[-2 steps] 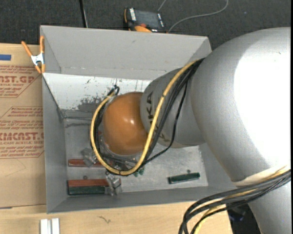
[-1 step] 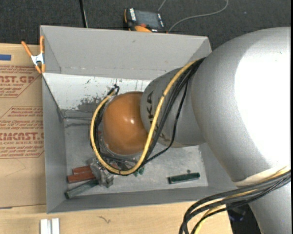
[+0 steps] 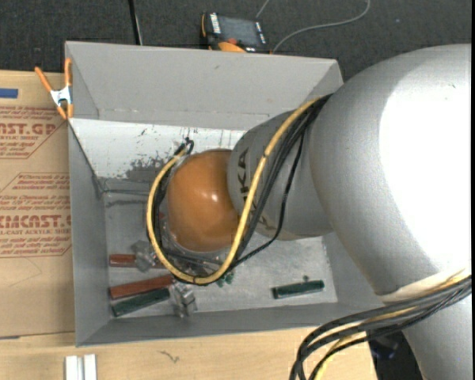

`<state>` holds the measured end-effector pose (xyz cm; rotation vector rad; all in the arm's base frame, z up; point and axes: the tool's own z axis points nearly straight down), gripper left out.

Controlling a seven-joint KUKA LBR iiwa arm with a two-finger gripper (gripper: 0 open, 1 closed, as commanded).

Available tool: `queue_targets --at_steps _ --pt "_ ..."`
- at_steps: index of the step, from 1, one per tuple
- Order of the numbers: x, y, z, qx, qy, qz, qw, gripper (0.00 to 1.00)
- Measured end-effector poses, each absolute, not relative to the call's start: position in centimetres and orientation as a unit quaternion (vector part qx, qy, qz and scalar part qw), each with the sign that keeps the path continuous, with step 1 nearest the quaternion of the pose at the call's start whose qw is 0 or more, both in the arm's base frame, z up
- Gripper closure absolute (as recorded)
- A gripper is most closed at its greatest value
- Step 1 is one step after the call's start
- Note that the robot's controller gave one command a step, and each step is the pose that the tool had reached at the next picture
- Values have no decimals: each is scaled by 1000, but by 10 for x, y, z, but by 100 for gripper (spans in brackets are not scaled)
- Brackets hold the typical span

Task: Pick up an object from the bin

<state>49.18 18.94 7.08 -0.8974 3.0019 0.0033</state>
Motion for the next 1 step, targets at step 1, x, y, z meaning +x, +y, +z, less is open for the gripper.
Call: queue_targets --at_steps 1 --pt "493 191 74 -287 958 2 7 100"
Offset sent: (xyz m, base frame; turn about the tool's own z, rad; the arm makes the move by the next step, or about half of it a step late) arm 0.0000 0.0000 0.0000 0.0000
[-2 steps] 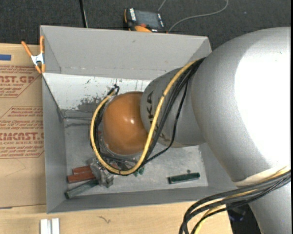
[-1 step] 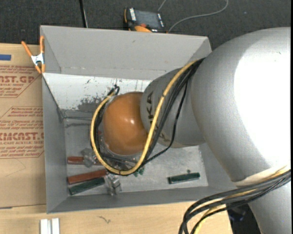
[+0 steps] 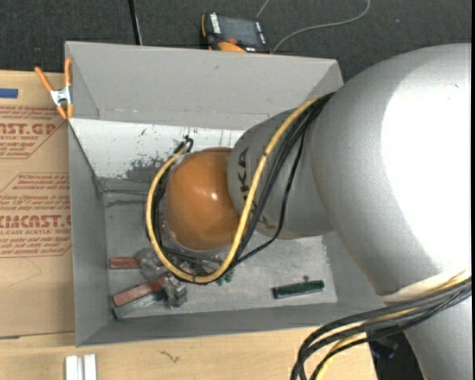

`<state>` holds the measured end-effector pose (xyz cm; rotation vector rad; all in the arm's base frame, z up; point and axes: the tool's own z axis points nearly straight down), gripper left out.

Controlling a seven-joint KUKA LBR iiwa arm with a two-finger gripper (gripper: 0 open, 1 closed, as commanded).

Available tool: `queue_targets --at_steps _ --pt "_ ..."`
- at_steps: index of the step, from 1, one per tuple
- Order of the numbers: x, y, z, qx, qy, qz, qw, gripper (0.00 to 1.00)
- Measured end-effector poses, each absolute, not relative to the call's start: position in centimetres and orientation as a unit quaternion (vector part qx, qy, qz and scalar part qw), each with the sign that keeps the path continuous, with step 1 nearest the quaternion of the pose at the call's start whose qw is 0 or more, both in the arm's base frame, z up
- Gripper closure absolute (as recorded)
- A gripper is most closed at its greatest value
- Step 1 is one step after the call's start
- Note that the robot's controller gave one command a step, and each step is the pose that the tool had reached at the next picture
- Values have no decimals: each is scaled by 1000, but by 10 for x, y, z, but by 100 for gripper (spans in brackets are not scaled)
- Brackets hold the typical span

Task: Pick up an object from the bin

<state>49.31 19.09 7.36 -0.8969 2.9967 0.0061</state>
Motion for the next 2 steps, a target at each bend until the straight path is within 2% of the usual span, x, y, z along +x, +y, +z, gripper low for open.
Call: queue_targets --at_steps 1,2 --pt "494 192 106 -405 914 0 6 100" --pt "494 185 225 -395 918 0 5 100"
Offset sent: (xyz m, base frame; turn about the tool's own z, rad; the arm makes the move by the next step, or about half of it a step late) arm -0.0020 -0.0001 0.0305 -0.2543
